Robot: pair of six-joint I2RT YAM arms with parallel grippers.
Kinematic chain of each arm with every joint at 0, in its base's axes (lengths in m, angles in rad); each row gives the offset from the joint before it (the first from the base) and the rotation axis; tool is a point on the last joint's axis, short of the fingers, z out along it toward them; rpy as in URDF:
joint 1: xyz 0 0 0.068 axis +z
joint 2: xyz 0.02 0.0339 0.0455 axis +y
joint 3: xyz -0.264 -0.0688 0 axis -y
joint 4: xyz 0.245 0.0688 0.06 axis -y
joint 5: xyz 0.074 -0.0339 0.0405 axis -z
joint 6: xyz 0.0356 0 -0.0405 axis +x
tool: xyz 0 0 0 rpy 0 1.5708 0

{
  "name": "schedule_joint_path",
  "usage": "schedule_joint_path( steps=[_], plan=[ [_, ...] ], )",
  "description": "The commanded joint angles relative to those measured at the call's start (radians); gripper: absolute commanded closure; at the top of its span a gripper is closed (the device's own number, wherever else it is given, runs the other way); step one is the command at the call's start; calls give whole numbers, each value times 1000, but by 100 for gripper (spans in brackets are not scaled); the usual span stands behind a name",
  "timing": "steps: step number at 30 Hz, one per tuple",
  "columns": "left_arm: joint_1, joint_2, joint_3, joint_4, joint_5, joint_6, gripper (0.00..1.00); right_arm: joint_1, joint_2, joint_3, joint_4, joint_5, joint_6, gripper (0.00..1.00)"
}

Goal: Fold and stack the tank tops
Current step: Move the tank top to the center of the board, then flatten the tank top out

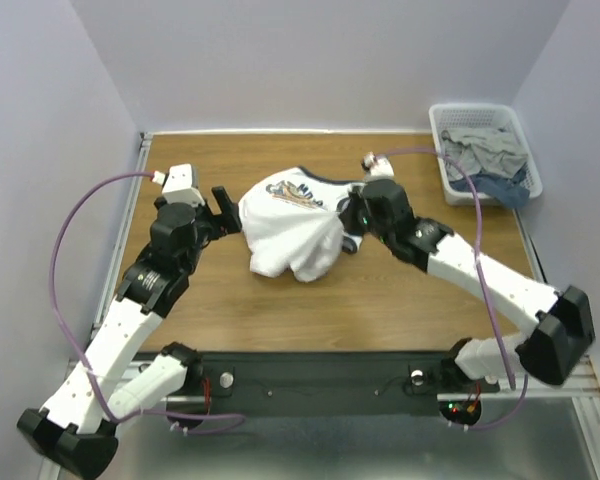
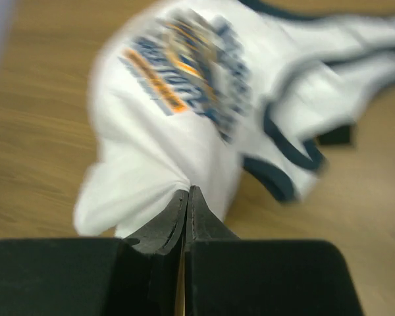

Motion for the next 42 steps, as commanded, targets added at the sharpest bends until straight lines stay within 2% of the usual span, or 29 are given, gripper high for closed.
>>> schedule_joint_path(
  steps=[1,2,3,5,7,12,15,16,17,19,22,24,27,29,34,38,40,42],
  plan=[
    [5,47,-11,41,33,-22,2,-137,-244,-199,-34,192,193,98],
    [9,64,-11,41,49,-23,2,-215,-262,-226,-55,140,220,99],
    [11,78,-6,42,82,-25,2,-368,-281,-258,-61,89,216,99],
    [22,120,-3,48,135,-32,5,-507,-278,-298,-64,-37,182,99],
    [23,153,-3,56,165,-40,7,-518,-193,-271,-64,-65,139,93],
    [23,221,-28,71,260,-104,16,-515,-30,-234,-47,-210,153,81],
    [14,233,-104,140,355,-189,23,-508,-58,-254,-32,-168,141,54],
    [14,233,-132,169,375,-212,25,-506,-75,-260,-32,-151,136,54],
    [-18,230,-159,198,387,-233,26,-508,-94,-266,-39,-131,128,45],
    [-75,249,-227,287,398,-294,27,-506,-154,-272,-71,-74,125,34],
    [-258,325,-273,392,389,-368,27,-504,-212,-284,-102,-28,113,32],
    [-335,374,-273,438,366,-393,20,-503,-226,-293,-111,-8,110,31],
    [-426,483,-235,554,372,-436,4,-503,-230,-321,-115,16,104,30],
    [-451,581,-191,591,384,-454,1,-503,-223,-335,-115,27,107,30],
    [-466,781,-130,640,389,-503,1,-503,-204,-346,-115,50,110,29],
    [-469,864,-98,726,395,-528,2,-503,-177,-346,-113,40,112,29],
    [-468,907,-68,749,396,-539,5,-503,-160,-347,-113,32,112,29],
    [-466,930,-42,759,376,-545,16,-503,-149,-352,-113,24,108,29]
  ],
)
